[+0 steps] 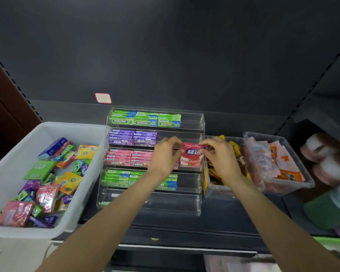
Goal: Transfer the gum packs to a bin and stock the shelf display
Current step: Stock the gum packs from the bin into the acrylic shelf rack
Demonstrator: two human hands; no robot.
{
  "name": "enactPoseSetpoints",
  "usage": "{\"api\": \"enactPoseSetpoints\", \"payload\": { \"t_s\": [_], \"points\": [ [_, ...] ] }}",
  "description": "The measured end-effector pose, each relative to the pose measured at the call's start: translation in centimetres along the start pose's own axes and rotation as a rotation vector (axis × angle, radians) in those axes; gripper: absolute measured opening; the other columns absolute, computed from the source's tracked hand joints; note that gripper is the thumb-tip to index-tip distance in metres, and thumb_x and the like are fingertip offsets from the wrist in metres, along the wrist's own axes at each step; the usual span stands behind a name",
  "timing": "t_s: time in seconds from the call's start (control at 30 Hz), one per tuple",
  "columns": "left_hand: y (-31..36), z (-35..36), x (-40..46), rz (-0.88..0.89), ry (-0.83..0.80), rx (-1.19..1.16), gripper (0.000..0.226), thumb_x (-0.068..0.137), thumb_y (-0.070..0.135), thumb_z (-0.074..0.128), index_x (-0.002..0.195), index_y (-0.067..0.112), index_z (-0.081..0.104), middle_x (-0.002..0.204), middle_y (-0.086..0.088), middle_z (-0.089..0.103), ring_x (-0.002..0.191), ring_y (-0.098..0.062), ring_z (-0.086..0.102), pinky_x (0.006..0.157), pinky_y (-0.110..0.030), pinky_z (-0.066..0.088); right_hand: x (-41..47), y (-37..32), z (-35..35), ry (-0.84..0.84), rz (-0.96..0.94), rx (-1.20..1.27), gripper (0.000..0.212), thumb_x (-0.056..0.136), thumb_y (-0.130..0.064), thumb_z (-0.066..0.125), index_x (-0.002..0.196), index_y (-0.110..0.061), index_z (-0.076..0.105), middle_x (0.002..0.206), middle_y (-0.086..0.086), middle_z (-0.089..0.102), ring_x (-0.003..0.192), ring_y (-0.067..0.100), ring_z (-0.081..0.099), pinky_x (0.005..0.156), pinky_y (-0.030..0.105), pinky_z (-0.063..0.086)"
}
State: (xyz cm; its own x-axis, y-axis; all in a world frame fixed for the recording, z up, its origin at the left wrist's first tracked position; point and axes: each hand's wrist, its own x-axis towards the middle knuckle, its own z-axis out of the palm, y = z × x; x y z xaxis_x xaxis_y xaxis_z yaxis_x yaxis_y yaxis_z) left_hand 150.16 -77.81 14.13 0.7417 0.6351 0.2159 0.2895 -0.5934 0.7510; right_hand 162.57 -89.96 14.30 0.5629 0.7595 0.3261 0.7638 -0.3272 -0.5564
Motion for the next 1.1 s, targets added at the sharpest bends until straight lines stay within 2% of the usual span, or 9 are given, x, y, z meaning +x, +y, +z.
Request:
{"api": "enactPoseSetpoints", "payload": {
  "t_s": [0.13, 0.23, 0.43, 0.6, 0.8, 0.9, 0.97, 1.03, 1.1],
  "points": [
    [0.3, -0.2, 0.1, -0.017, -0.014, -0.025, 0.011, 0.09, 0.015, 0.061, 0.1, 0.01, 0.064, 0.089, -0.003, 0.068, 0.072, -0.008, 0.062, 0.062, -0.006, 0.047, -0.6, 0.2, 0.5, -0.021, 0.023, -0.046, 0.029, 0.086, -0.012, 0.065, 0.114, -0.007, 0.065, 0.112, 0.009, 0.057, 0.103, 0.018, 0.059, 0.086, 0.029, 0.053],
    [0.4, 0.0, 0.2, -0.054, -0.012, -0.049, 0.014, 0.09, 0.018, 0.061, 0.1, 0.009, 0.064, 0.093, -0.003, 0.069, 0.078, -0.007, 0.061, 0.063, -0.002, 0.044, -0.7, 0.2, 0.8, -0.048, 0.043, -0.085, 0.032, 0.088, -0.015, 0.063, 0.118, -0.007, 0.063, 0.114, 0.01, 0.056, 0.106, 0.019, 0.057, 0.088, 0.033, 0.053],
    [0.3, 0.8, 1.3, -0.198, -0.04, -0.068, 0.038, 0.091, 0.022, 0.06, 0.125, 0.008, 0.056, 0.12, -0.007, 0.064, 0.108, -0.016, 0.06, 0.077, -0.012, 0.04, -0.5, 0.3, 0.9, -0.079, 0.049, -0.185, 0.038, 0.089, -0.022, 0.062, 0.124, -0.01, 0.058, 0.119, 0.008, 0.055, 0.11, 0.018, 0.056, 0.087, 0.032, 0.053],
    [-0.2, 1.2, 1.1, -0.232, -0.074, -0.14, 0.04, 0.089, 0.01, 0.062, 0.128, 0.008, 0.054, 0.12, -0.01, 0.064, 0.105, -0.015, 0.06, 0.073, -0.008, 0.043, -1.0, 0.2, 1.7, -0.027, -0.068, -0.231, 0.035, 0.082, -0.014, 0.07, 0.116, -0.01, 0.066, 0.113, 0.006, 0.059, 0.107, 0.022, 0.054, 0.08, 0.037, 0.055],
    [-0.2, 1.0, 0.7, -0.186, -0.035, -0.109, 0.036, 0.089, 0.013, 0.063, 0.124, 0.007, 0.057, 0.115, -0.01, 0.066, 0.099, -0.016, 0.063, 0.082, -0.017, 0.047, -0.9, -0.5, 2.1, 0.015, -0.072, -0.285, 0.03, 0.079, -0.019, 0.073, 0.107, -0.009, 0.07, 0.104, 0.006, 0.063, 0.099, 0.024, 0.056, 0.081, 0.04, 0.053],
    [-0.4, -0.4, -0.2, -0.104, 0.009, -0.045, 0.03, 0.089, 0.016, 0.062, 0.119, 0.009, 0.06, 0.11, -0.007, 0.067, 0.093, -0.014, 0.064, 0.081, -0.019, 0.049, -1.1, -2.5, 2.6, 0.032, -0.098, -0.215, 0.034, 0.081, -0.02, 0.071, 0.113, -0.012, 0.067, 0.108, 0.003, 0.062, 0.102, 0.021, 0.054, 0.084, 0.034, 0.051],
    [-1.2, -2.3, -1.2, -0.041, 0.044, 0.02, 0.025, 0.09, 0.017, 0.061, 0.115, 0.012, 0.062, 0.106, -0.004, 0.068, 0.085, -0.011, 0.064, 0.078, -0.022, 0.051, -1.2, -4.5, 3.4, 0.011, -0.077, -0.097, 0.035, 0.085, -0.022, 0.067, 0.119, -0.016, 0.064, 0.112, 0.0, 0.059, 0.106, 0.016, 0.053, 0.087, 0.026, 0.047],
    [-2.7, -4.9, -2.4, -0.003, 0.078, 0.097, 0.024, 0.09, 0.018, 0.06, 0.114, 0.015, 0.063, 0.106, -0.001, 0.068, 0.088, -0.012, 0.064, 0.08, -0.027, 0.053, -1.2, -6.9, 4.7, -0.034, -0.044, 0.014, 0.037, 0.088, -0.024, 0.063, 0.125, -0.018, 0.06, 0.115, -0.002, 0.058, 0.108, 0.013, 0.052, 0.088, 0.019, 0.041],
    [-4.5, -7.9, -3.7, -0.011, 0.119, 0.152, 0.025, 0.091, 0.02, 0.059, 0.115, 0.016, 0.063, 0.107, -0.002, 0.067, 0.09, -0.014, 0.063, 0.079, -0.029, 0.052, -1.2, -9.4, 6.4, -0.088, -0.049, 0.105, 0.036, 0.089, -0.023, 0.062, 0.125, -0.018, 0.06, 0.116, 0.0, 0.06, 0.108, 0.016, 0.055, 0.094, 0.026, 0.045]
  ]
}}
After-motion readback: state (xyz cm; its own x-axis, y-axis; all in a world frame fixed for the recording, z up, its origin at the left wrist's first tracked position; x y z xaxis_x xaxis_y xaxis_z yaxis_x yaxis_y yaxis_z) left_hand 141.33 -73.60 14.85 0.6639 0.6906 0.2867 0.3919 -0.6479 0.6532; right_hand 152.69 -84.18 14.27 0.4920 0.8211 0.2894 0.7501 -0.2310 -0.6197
